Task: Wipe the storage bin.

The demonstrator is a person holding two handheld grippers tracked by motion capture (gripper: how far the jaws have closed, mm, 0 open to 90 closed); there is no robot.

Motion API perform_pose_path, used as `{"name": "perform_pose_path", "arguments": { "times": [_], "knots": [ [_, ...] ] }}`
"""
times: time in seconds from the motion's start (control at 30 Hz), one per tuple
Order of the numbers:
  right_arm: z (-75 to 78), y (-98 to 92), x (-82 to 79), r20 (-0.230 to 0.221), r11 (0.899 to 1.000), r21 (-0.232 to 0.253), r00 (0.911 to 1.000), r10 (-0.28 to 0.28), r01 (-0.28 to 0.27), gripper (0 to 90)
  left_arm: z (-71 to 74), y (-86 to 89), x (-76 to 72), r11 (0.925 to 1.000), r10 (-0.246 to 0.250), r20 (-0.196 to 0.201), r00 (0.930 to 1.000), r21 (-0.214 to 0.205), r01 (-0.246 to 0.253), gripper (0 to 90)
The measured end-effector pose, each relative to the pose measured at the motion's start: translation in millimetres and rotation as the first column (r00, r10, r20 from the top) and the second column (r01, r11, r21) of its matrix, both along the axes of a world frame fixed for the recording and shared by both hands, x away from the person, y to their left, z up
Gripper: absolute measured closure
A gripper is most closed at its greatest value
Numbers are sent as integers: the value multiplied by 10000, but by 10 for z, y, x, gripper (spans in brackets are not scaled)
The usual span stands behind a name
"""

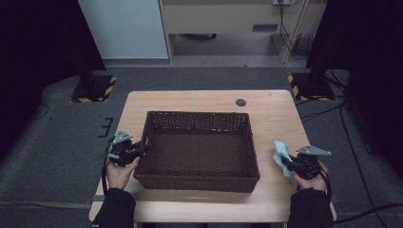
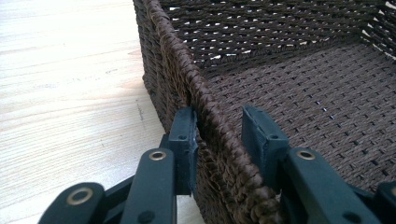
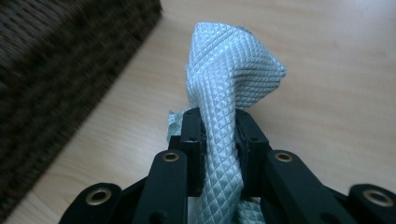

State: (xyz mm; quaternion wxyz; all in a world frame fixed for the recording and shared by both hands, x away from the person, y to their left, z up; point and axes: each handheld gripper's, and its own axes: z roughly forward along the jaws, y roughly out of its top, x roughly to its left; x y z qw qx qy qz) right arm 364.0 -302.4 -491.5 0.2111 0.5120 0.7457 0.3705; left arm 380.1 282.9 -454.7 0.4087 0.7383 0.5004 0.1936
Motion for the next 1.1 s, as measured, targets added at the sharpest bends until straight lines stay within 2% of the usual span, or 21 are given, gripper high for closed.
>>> {"name": "perform_pose_path", "arguments": {
  "times": [0.1, 0.33, 0.47, 0.6, 0.8, 0.97, 1.1],
  "knots": [
    [47, 61, 66, 384, 9996, 99, 9989, 276, -280, 764, 3, -10, -11, 10000, 33, -6, 10000, 27, -33, 661],
    [114, 170, 195, 786, 9979, 312, 9954, 546, -572, 764, 14, -68, -38, 9997, -8, -6, 10000, 232, 8, 664],
    [170, 209, 262, 1121, 9976, 410, 9924, 516, -565, 764, 17, -116, -53, 9996, -30, -2, 10000, 282, 30, 666],
    [226, 213, 366, 1286, 9955, 772, 9907, 439, -541, 765, 20, -153, -62, 9994, -80, -15, 10000, 327, 81, 666],
    [317, 220, 493, 1567, 9941, 872, 9864, 507, -649, 766, 30, -227, -87, 9987, -179, -50, 9998, 479, 181, 669],
    [403, 229, 557, 2004, 9895, 1226, 9784, 512, -769, 767, 31, -253, -89, 9983, -196, -58, 9998, 554, 199, 671],
    [443, 262, 623, 2302, 9819, 1533, 9703, 743, -1115, 768, 29, -253, -89, 9982, -199, -41, 9998, 559, 201, 670]
  ]
}}
